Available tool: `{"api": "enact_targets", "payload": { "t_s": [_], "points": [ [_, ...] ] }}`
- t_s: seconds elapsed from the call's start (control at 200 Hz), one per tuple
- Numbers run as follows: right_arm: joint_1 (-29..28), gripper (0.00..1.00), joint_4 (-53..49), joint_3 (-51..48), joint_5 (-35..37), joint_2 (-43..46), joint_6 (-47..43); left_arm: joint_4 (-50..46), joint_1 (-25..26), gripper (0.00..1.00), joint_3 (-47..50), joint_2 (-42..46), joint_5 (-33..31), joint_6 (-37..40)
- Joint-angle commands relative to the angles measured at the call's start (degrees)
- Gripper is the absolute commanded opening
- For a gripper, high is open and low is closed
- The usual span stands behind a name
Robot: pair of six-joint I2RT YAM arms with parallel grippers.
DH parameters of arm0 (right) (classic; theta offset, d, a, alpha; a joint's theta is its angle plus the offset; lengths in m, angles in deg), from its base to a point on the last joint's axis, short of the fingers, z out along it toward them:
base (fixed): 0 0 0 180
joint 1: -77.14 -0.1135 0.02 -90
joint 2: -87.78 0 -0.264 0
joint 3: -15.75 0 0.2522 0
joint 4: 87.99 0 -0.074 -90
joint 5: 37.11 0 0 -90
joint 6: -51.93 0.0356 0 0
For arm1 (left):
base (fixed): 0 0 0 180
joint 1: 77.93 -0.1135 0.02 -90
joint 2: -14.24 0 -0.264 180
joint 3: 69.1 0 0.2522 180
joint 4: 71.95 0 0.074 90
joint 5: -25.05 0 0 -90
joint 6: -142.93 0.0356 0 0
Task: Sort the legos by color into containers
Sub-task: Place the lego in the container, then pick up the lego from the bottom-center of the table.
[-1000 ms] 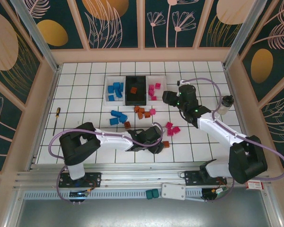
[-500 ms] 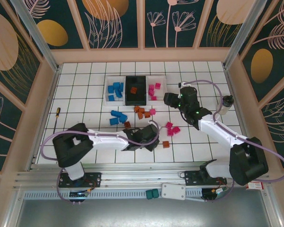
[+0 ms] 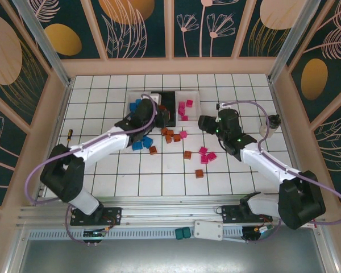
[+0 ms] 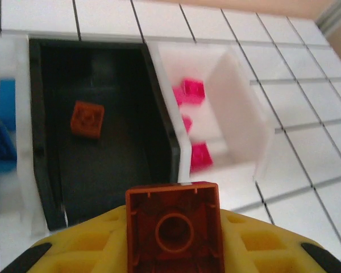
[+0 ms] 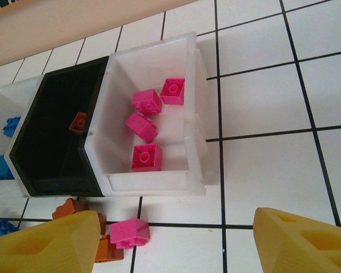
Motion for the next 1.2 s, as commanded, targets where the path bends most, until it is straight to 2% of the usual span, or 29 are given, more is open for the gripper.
{"api": "enact_targets", "payload": {
  "t_s": [0.0, 0.195, 0.285, 0.45, 0.581, 0.726, 0.901, 1.056, 1.196],
  "points": [
    [0.4, 0.72, 1.2, -1.2, -0.4, 2.3, 1.2, -0.3, -2.9, 0.31, -6.3, -6.1, 1.2, -1.2],
    [0.4, 0.72, -0.4, -2.5, -0.8, 4.6, 1.4, -5.5, -4.5, 0.35, -20.2, -18.8, -1.3, 0.0],
    [0.4, 0.72, -1.2, -3.5, -1.5, 5.8, 1.5, -7.1, -5.5, 0.40, -24.4, -22.8, -2.0, -0.5],
    [0.0, 0.73, -2.3, -6.5, -5.5, 7.7, 2.5, -8.3, -6.3, 0.65, -29.0, -26.1, -1.0, -0.7],
    [-2.3, 0.74, -3.8, -9.0, -6.2, 9.0, 4.0, -6.6, -6.3, 0.81, -28.3, -22.6, 1.5, -1.7],
    [-8.1, 0.74, -6.9, -11.4, -4.2, 9.8, 6.0, -0.7, -6.1, 0.99, -20.4, -12.6, 5.8, -3.8],
    [-15.2, 0.74, -10.9, -14.1, -1.1, 8.8, 9.7, 6.4, -4.4, 0.99, -4.7, 2.0, 8.1, -6.4],
    [-19.6, 0.72, -12.6, -16.2, -0.1, 7.1, 12.9, 11.2, -2.7, 0.99, 11.7, 13.9, 6.2, -8.7],
    [-23.0, 0.71, -14.2, -15.9, 0.9, 4.2, 14.5, 11.5, -2.4, 0.99, 21.9, 21.6, 4.0, -10.1]
  ]
}}
